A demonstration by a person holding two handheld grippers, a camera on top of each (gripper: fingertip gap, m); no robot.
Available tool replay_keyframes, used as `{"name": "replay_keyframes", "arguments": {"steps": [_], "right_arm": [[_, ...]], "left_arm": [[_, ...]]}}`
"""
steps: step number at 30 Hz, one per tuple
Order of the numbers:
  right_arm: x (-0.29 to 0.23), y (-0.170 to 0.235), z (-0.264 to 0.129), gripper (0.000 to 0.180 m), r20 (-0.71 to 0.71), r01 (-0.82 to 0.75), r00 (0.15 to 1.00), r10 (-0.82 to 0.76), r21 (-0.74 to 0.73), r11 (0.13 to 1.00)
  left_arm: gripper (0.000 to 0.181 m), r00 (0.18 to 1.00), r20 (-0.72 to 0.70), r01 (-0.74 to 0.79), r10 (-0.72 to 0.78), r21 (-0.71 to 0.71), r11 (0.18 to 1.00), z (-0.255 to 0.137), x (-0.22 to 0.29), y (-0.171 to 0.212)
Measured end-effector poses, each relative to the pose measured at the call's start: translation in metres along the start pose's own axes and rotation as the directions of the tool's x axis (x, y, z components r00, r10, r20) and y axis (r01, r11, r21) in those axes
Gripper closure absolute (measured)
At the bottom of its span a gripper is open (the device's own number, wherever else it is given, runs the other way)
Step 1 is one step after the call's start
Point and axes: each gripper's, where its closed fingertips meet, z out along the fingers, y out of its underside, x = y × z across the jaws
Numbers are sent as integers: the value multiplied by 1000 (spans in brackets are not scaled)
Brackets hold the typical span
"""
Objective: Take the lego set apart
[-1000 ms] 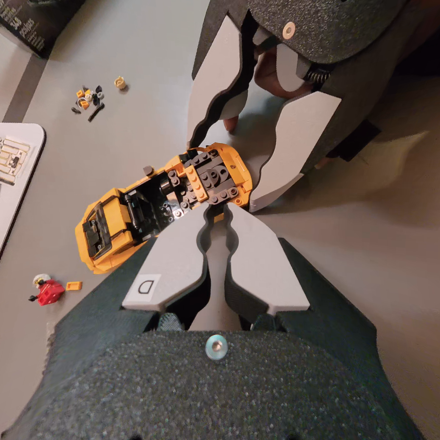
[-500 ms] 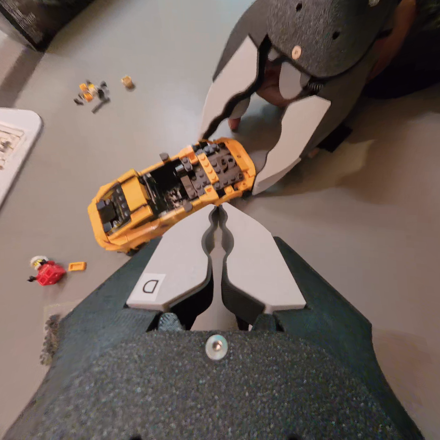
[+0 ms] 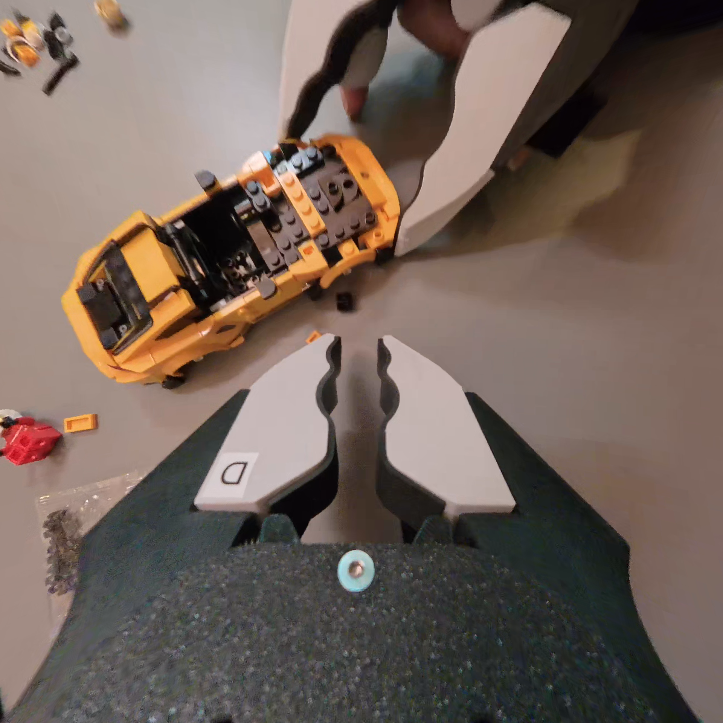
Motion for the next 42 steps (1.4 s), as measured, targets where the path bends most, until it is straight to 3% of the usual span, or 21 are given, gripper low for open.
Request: {"name": "replay_keyframes", "arguments": {"steps": [7, 11, 23, 34, 36, 39, 42], "right_arm": [[2, 0, 0, 106, -10, -8, 1000, 8, -2, 1000], [2, 0, 0, 106, -12, -7, 1000, 7, -2, 1000], [2, 0, 0, 106, -9, -9, 1000, 9, -2, 1000], [2, 1, 0, 106, -6, -12, 1000, 12, -3, 1000], [3, 1, 0, 106, -14, -19, 1000, 19, -5, 1000], [6, 2, 0, 107, -22, -21, 1000, 21, -5, 1000], [6, 2, 0, 107, -20, -17, 1000, 17, -5, 1000]], "left_arm": [[161, 998, 64, 18, -30, 170, 985, 1, -5, -40], [159, 990, 105, -104, 94, 98, 990, 12, -7, -40], [167, 907, -112, -416, 406, -94, 904, 16, -11, -38], [172, 859, -152, -505, 490, -89, 858, 17, -11, -38], [181, 843, -194, -523, 502, -72, 849, 16, -4, -36], [181, 811, -163, -582, 561, -145, 800, 27, -4, -18], [181, 849, -183, -510, 497, -35, 859, 16, 6, -30]]}}
